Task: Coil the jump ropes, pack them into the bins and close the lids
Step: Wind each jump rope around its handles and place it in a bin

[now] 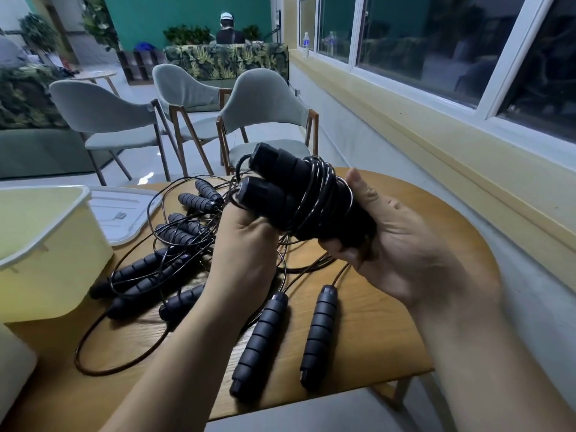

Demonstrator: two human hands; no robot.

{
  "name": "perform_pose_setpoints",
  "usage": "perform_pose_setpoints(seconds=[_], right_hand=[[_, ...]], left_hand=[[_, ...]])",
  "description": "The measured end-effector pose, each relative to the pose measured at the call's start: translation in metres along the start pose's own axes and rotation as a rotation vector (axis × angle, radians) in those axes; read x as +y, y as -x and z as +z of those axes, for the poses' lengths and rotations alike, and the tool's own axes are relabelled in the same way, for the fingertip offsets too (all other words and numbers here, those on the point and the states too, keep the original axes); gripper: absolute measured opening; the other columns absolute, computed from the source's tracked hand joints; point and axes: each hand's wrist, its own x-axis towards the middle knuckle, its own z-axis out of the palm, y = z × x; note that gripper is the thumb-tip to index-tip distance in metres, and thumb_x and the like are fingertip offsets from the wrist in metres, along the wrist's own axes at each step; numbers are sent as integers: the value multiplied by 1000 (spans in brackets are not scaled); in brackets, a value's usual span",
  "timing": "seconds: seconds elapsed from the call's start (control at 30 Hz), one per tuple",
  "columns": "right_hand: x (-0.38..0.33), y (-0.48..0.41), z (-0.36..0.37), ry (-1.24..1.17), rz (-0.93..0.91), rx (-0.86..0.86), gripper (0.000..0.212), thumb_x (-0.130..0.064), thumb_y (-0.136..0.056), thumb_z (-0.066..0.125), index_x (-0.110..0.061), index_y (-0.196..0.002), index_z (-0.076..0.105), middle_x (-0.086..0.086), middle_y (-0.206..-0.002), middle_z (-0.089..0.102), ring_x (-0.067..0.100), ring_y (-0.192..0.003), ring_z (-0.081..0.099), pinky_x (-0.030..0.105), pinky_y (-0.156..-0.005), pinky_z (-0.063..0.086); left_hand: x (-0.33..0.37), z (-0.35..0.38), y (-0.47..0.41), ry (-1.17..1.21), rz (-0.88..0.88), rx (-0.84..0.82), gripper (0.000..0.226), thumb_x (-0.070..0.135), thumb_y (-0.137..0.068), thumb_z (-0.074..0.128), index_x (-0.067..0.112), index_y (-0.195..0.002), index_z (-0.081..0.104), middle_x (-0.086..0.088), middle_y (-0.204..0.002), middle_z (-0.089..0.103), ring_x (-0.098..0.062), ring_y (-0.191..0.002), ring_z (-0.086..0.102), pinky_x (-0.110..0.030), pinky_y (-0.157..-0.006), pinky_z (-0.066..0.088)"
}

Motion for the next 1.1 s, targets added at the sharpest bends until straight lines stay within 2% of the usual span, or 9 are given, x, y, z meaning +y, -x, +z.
perform_pose_setpoints(seconds=[0.07, 0.13, 0.27, 0.37, 0.47, 0.73, 0.83, 0.93, 1.1], right_hand=[[2, -1, 3, -15, -14, 29, 45, -43, -94, 64, -4, -116, 72, 17, -96, 67, 26, -63, 57, 22, -44, 39], [4, -4, 3, -45, -33, 61, 48, -42, -95, 65, -4, -124, 69, 19, -104, 66, 27, -66, 57, 23, -47, 40], [8, -9, 3, -81, -111, 89, 47, -41, -99, 65, -4, -127, 71, 19, -109, 66, 26, -69, 58, 24, -49, 43], [12, -11, 9, -81, -143, 118, 53, -42, -98, 66, 1, -128, 72, 20, -105, 67, 25, -70, 59, 25, -51, 44], [21, -13, 19, -78, -167, 153, 53, -43, -98, 66, 2, -127, 72, 19, -105, 67, 25, -72, 58, 31, -57, 40], [51, -3, 73, -136, -120, 83, 41, -38, -108, 56, -5, -125, 74, 12, -107, 78, 19, -79, 71, 25, -65, 57], [63, 9, 97, -68, -84, 35, 42, -43, -109, 48, -14, -128, 72, 8, -113, 81, 21, -91, 79, 46, -78, 61], [72, 17, 119, 54, -48, 13, 46, -54, -109, 43, -25, -128, 74, 10, -119, 80, 38, -110, 76, 57, -95, 54], [82, 23, 157, 95, -22, -110, 44, -45, -112, 36, -25, -128, 71, 8, -113, 82, 23, -103, 80, 27, -80, 63]], left_hand=[[2, 3, 4, 8, 18, 0, 46, -15, -89, 51, 21, -89, 79, -13, -96, 74, -30, -102, 67, -48, -97, 54], [0, 4, 5, -2, 17, 17, 35, -10, -101, 54, 17, -99, 78, -19, -102, 73, -29, -101, 65, -45, -94, 51], [5, 4, 8, 3, 13, 29, 21, 6, -104, 57, 10, -115, 74, -33, -117, 67, -46, -105, 59, -59, -97, 46], [16, 5, 15, 105, -52, 46, 34, 9, -93, 51, 12, -119, 71, -18, -115, 70, -25, -106, 61, -39, -94, 47], [26, 6, 27, 136, -92, 35, 27, 23, -104, 55, 11, -127, 66, -3, -121, 74, -13, -112, 67, -31, -96, 48], [64, -31, 42, -52, -151, 232, 41, 43, -102, 58, 13, -126, 74, -5, -122, 79, -20, -122, 72, -47, -115, 47], [83, -55, 50, -144, -176, 252, 40, 46, -103, 61, 17, -127, 75, -7, -122, 79, -27, -122, 72, -58, -114, 47], [105, -76, 58, -205, -218, 284, 35, 42, -101, 64, 17, -121, 78, -7, -115, 81, -29, -112, 76, -56, -103, 57], [144, -116, 75, -365, -199, 301, 29, 39, -101, 63, 18, -112, 80, -3, -99, 83, -17, -84, 78, -21, -60, 57]])
